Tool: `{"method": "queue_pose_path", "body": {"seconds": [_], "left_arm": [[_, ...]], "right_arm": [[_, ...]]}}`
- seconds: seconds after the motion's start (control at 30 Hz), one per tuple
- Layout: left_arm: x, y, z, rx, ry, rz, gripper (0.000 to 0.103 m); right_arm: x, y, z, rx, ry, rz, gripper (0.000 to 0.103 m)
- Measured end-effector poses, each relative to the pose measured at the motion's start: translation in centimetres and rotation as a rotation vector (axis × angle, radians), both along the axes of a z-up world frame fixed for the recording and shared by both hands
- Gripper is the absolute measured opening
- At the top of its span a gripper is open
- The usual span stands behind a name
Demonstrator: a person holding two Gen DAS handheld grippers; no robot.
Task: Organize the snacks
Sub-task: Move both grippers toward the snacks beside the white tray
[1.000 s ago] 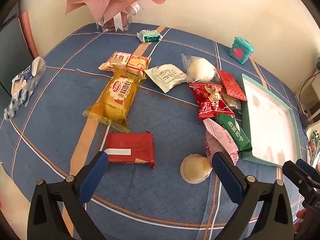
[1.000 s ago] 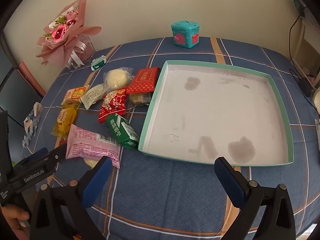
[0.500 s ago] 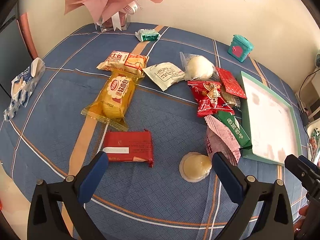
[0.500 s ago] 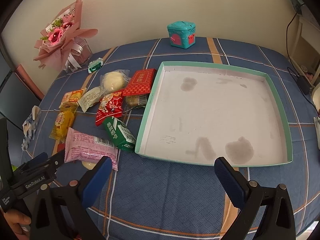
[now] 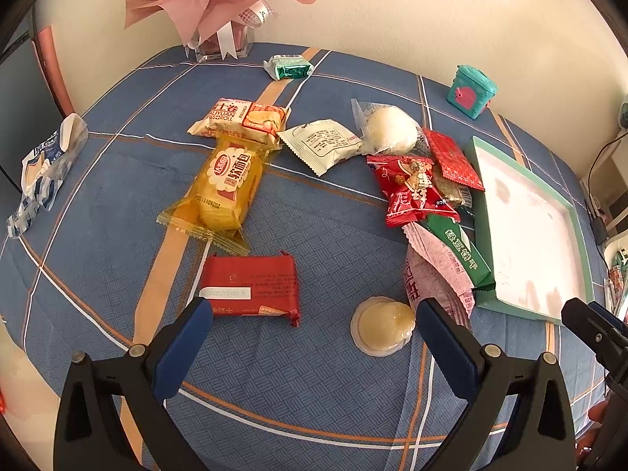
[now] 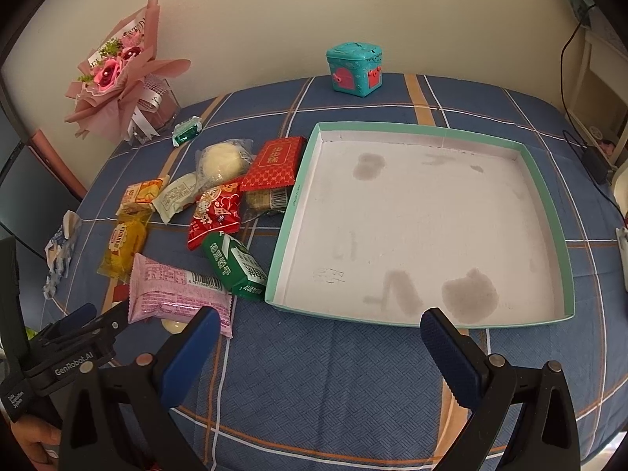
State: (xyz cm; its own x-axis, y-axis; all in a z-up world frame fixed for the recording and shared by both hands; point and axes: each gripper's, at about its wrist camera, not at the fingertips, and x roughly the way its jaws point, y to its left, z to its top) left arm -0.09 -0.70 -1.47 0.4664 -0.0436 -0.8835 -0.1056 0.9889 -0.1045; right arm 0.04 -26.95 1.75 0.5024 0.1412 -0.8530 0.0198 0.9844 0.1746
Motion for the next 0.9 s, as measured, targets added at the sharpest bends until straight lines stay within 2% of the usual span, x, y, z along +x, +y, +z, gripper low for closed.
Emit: {"method": "queue_pose_path", "body": {"seconds": [0.43,0.9], "left_arm": [[-0.1,0.22,-0.06,-0.012,-0.002,0.005,0.103],[-0.48,-0.27,0.71,0.02,-0.036,-0.014,0.103]], "right_arm": [[0.11,-0.05,0.1,-0.002,-0.001,-0.007,0.103],[0.56,-0.1,-0.02,-0.024,-0.003,-0.027,0.103]]}}
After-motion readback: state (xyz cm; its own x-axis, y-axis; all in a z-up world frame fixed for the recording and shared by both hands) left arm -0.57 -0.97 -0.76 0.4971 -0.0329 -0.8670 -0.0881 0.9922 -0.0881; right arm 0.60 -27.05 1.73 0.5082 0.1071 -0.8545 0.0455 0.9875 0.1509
